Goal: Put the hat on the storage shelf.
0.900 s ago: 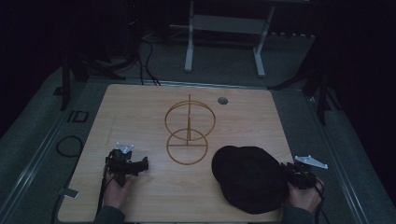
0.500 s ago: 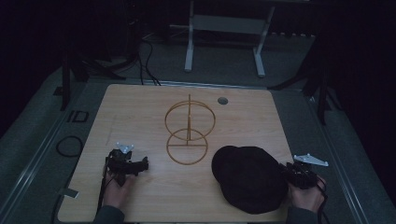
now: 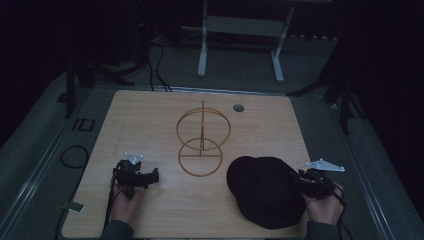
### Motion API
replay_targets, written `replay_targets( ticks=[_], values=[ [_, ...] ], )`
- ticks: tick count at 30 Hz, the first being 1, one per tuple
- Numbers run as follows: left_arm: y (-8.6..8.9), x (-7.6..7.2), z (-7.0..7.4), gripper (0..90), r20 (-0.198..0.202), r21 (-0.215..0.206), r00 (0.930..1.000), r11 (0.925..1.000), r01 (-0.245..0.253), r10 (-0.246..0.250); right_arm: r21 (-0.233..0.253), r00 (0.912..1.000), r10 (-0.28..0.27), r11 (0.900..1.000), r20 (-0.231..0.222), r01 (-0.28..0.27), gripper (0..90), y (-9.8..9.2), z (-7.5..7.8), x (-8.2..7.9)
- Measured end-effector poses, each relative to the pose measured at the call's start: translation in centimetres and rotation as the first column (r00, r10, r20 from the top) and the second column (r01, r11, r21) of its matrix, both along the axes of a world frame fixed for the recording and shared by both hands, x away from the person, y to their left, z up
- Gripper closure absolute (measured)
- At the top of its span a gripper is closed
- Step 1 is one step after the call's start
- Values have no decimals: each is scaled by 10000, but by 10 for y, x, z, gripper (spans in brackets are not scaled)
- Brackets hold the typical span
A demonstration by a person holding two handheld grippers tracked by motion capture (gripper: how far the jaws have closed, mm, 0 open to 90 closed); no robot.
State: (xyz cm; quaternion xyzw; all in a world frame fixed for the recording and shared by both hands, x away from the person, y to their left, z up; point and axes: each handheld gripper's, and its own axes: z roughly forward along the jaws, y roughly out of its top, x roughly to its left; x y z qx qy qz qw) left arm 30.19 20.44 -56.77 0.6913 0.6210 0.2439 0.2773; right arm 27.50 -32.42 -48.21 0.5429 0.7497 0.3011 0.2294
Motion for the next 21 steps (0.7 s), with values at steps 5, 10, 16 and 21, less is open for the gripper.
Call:
replay_targets(
  ticks=[5, 10, 16, 21],
  values=[
    [0, 0, 0, 12, -3, 8, 10000, 10000, 0, 0, -170, 9996, 271, 9995, -16, -271, 621, 12, 10, 0],
    [0, 0, 0, 12, 3, 1, 10000, 10000, -7, 7, -105, 9986, 529, 9985, 40, -529, 613, 23, 16, -2],
    [0, 0, 0, 12, 8, -3, 10000, 10000, -11, 11, -134, 9972, 748, 9971, 45, -747, 606, 39, 18, 1],
    [0, 0, 0, 11, 8, -4, 10000, 10000, -10, 10, -72, 9969, 790, 9968, -42, -790, 608, 51, 21, 1]
  ],
)
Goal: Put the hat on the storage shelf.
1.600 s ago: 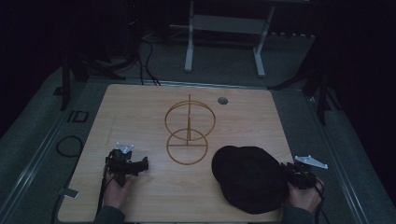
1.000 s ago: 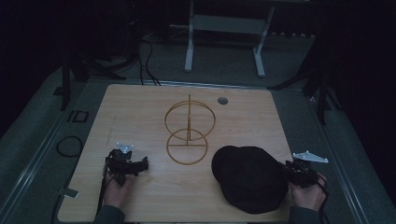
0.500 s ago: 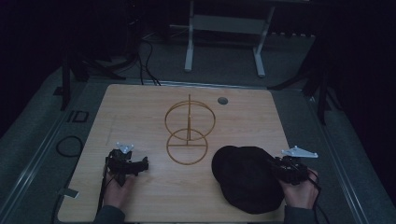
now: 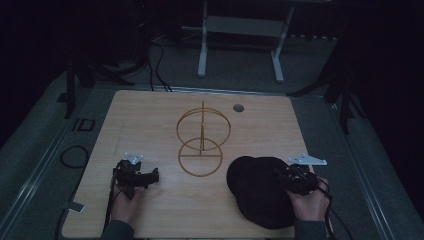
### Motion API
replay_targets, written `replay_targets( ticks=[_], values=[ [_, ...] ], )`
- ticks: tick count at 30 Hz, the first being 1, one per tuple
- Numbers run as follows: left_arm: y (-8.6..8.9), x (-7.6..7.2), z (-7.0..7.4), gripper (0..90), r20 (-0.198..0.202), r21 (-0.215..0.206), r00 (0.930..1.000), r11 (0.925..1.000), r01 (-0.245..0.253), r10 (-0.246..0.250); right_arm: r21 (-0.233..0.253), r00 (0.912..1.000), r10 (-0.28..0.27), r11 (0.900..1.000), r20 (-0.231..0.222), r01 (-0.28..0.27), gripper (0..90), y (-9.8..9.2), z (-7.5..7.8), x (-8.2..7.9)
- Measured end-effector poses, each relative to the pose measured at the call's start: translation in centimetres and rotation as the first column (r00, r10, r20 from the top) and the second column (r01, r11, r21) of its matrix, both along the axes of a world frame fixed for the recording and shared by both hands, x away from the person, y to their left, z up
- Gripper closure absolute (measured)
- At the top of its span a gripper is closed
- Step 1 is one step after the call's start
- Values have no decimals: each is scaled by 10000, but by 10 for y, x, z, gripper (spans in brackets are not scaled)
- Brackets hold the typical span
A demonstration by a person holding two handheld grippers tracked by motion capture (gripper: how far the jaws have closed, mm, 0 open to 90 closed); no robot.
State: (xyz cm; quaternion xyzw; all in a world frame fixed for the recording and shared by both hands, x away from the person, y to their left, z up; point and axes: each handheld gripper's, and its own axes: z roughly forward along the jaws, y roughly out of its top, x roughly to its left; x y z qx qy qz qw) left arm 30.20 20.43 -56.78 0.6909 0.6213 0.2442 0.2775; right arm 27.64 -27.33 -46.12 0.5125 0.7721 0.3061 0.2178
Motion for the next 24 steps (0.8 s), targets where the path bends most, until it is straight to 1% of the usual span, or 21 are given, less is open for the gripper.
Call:
replay_targets(
  ticks=[2, 5, 8, 9, 10, 14, 17, 18, 24],
  values=[
    [0, 0, 0, 12, -1, 0, 10000, 10000, -1, 1, 51, 10000, 91, 9999, 29, -91, 602, 4, 2, 0],
    [0, 0, 0, 11, -2, 1, 10000, 10000, 1, -1, 89, 9997, 232, 9997, -73, -231, 588, 13, 4, 1],
    [0, 0, 0, 12, 0, 0, 10000, 10000, -1, 1, 56, 9984, 523, 9986, -191, -522, 579, 24, 5, 3],
    [0, 0, 0, 11, 0, 0, 10000, 10000, -1, 1, 56, 9984, 523, 9986, -191, -522, 579, 24, 5, 3],
    [0, 0, 0, 12, 0, 0, 10000, 10000, -1, 1, 9, 9972, 693, 9976, -263, -693, 572, 31, 4, 4],
    [0, 0, 0, 12, 3, -2, 10000, 10000, -5, 5, -80, 9946, 987, 9951, -330, -990, 555, 45, 4, 7],
    [0, 0, 0, 12, 2, -1, 10000, 10000, -2, 2, -41, 9942, 1012, 9948, -357, -1014, 554, 49, 4, 7],
    [0, 0, 0, 12, 0, 0, 10000, 10000, 0, 0, -32, 9928, 1124, 9936, -410, -1126, 546, 56, 3, 9],
    [0, 0, 0, 12, -1, 2, 10000, 10000, 1, -1, -151, 9870, 1448, 9891, -703, -1462, 515, 76, -2, 13]
  ],
)
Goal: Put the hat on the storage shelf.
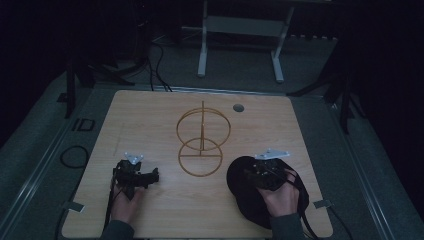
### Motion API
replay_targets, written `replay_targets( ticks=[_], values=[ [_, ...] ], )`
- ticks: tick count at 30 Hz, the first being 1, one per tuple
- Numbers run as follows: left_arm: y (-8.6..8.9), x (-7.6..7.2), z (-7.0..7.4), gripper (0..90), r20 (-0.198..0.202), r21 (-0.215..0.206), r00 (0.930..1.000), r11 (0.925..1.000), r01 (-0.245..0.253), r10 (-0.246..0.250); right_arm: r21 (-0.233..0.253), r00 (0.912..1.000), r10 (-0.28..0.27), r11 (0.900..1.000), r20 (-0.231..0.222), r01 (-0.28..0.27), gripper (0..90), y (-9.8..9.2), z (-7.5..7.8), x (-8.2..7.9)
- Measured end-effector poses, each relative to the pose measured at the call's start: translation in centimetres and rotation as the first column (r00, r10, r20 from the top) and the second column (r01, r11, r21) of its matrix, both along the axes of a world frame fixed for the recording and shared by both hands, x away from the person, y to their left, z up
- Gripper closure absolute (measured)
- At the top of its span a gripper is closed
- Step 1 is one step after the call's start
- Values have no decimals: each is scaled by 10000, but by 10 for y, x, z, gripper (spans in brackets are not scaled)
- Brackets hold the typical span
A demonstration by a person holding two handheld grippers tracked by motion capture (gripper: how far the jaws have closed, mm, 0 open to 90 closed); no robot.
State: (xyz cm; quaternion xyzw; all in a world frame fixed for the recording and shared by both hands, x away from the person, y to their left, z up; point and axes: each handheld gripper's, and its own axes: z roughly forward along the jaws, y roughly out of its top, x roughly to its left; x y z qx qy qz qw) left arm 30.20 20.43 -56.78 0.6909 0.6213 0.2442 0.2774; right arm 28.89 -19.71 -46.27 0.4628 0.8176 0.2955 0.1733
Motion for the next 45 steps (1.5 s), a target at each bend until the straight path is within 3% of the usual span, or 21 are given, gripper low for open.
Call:
replay_targets(
  ticks=[2, 11, 12, 14, 18, 21, 26, 32, 34, 36, 40, 45],
  values=[
    [0, 0, 0, 12, 0, -3, 10000, 10000, -2, 2, -95, 9999, 104, 9999, -113, -105, 487, 5, -3, 2],
    [0, 0, 0, 12, -2, 0, 10000, 10000, 0, 0, -217, 9982, -416, 9989, -432, 407, 318, 18, -13, 10],
    [0, 0, 0, 12, 0, -2, 10000, 10000, -1, 1, -341, 9982, -478, 9983, -368, 465, 253, 23, -15, 12],
    [0, 0, 0, 12, 1, -1, 10000, 10000, -1, 1, -666, 9984, -446, 9969, -348, 422, 220, 27, -18, 14],
    [0, 0, 0, 12, 1, 0, 10000, 10000, 0, 0, -909, 9951, -746, 9935, -654, 685, 210, 33, -25, 19],
    [0, 0, 0, 12, -4, 2, 10000, 10000, 5, -5, -987, 9902, -1129, 9896, -820, 1046, 236, 34, -24, 22],
    [0, 0, 0, 12, 1, 0, 10000, 10000, 1, -1, -1043, 9736, -2026, 9759, -1051, 1919, 256, 32, -25, 22],
    [0, 0, 0, 12, -2, 2, 10000, 10000, 0, 0, -1137, 9597, -2183, 9731, -1769, 2004, 292, 33, -39, 29],
    [0, 0, 0, 12, -2, 2, 10000, 10000, 0, 0, -1082, 9588, -2149, 9743, -1856, 1974, 292, 33, -41, 30],
    [0, 0, 0, 12, 2, -2, 10000, 10000, -1, 1, -926, 9601, -2007, 9782, -1949, 1857, 382, 31, -43, 31],
    [0, 0, 0, 12, 3, -3, 10000, 10000, -3, 3, -841, 9605, -1899, 9808, -2035, 1761, 452, 30, -42, 31],
    [0, 0, 0, 12, 6, -3, 10000, 10000, -2, 2, -634, 9633, -1642, 9860, -2124, 1541, 601, 27, -41, 30]
  ],
)
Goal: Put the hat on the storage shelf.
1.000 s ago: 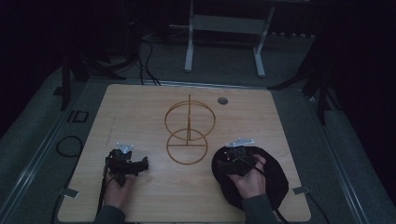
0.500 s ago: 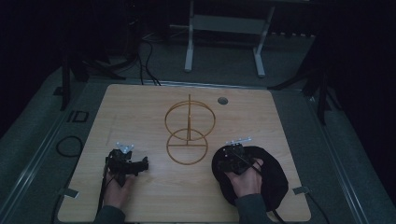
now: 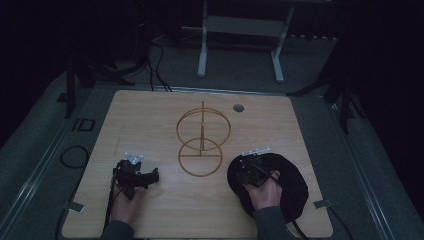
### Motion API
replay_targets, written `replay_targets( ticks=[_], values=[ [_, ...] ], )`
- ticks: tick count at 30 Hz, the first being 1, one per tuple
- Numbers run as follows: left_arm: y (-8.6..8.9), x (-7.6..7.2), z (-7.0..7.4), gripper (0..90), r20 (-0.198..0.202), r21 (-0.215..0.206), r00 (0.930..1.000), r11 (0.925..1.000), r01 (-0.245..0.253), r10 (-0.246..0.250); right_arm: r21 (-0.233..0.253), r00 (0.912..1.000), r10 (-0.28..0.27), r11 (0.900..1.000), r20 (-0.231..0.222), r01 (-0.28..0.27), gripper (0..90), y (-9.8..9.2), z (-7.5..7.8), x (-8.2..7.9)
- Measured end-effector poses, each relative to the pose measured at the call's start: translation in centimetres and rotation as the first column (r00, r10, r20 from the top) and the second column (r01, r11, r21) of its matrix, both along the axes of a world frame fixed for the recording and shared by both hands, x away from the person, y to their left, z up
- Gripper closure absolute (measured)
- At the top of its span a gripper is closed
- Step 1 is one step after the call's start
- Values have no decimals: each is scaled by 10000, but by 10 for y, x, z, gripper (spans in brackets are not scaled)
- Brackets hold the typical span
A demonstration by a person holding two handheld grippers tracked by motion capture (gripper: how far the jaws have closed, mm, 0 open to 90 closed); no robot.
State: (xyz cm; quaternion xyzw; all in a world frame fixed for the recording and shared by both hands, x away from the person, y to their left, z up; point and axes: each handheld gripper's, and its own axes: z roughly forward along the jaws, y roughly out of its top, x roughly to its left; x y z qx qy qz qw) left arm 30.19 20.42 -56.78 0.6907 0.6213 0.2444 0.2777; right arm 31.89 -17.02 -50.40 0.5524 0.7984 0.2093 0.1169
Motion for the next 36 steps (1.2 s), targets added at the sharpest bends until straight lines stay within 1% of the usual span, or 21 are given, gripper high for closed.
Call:
replay_targets(
  ticks=[1, 3, 6, 8, 9, 12, 14, 15, 17, 22, 23, 28, 30, 33, 36],
  values=[
    [0, 0, 0, 12, 0, 0, 10000, 10000, 0, 0, 0, 10000, 0, 10000, 0, 0, 601, 0, 0, 0],
    [0, 0, 0, 12, -4, 2, 10000, 10000, 3, -3, 55, 9999, 116, 9999, 31, -116, 662, -3, 1, -1],
    [0, 0, 0, 12, -3, 0, 10000, 10000, 1, -1, -37, 9996, 224, 9997, 149, -223, 716, -5, 3, -4],
    [0, 0, 0, 12, -5, 1, 10000, 10000, 2, -2, -107, 9995, 292, 9995, 105, -291, 729, -6, 3, -4],
    [0, 0, 0, 12, -4, 0, 10000, 10000, 2, -2, -81, 9990, 455, 9989, 25, -455, 759, -9, 5, -4],
    [0, 0, 0, 12, -5, -2, 10000, 10000, 1, -1, -116, 9963, 852, 9963, -120, -854, 791, -12, 7, -4],
    [0, 0, 0, 12, -4, 0, 10000, 10000, 2, -2, -113, 9955, 934, 9955, -160, -936, 796, -13, 7, -4],
    [0, 0, 0, 12, -7, 4, 10000, 10000, 3, -3, -129, 9929, 1165, 9931, -248, -1168, 802, -13, 8, -4],
    [0, 0, 0, 12, -6, 1, 10000, 10000, 3, -3, -231, 9902, 1361, 9903, -312, -1369, 802, -14, 9, -3],
    [0, 0, 0, 12, -4, 1, 10000, 10000, 2, -2, -442, 9861, 1632, 9854, -312, -1645, 802, -18, 12, 0],
    [0, 0, 0, 12, -3, 0, 10000, 10000, 0, 0, -479, 9849, 1686, 9842, -380, -1704, 802, -18, 14, 1],
    [0, 0, 0, 12, -5, 4, 10000, 10000, 4, -4, -429, 9829, 1802, 9824, -381, -1818, 803, -23, 20, 5],
    [0, 0, 0, 12, -6, 0, 10000, 10000, 2, -2, -311, 9830, 1823, 9826, -229, -1829, 807, -25, 21, 8],
    [0, 0, 0, 12, -3, -2, 10000, 10000, 0, 0, -385, 9785, 2035, 9781, -337, -2048, 808, -26, 22, 13],
    [0, 0, 0, 12, 14, -10, 10000, 10000, -14, 15, -422, 9764, 2136, 9757, -331, -2149, 807, -27, 25, 18]
  ],
)
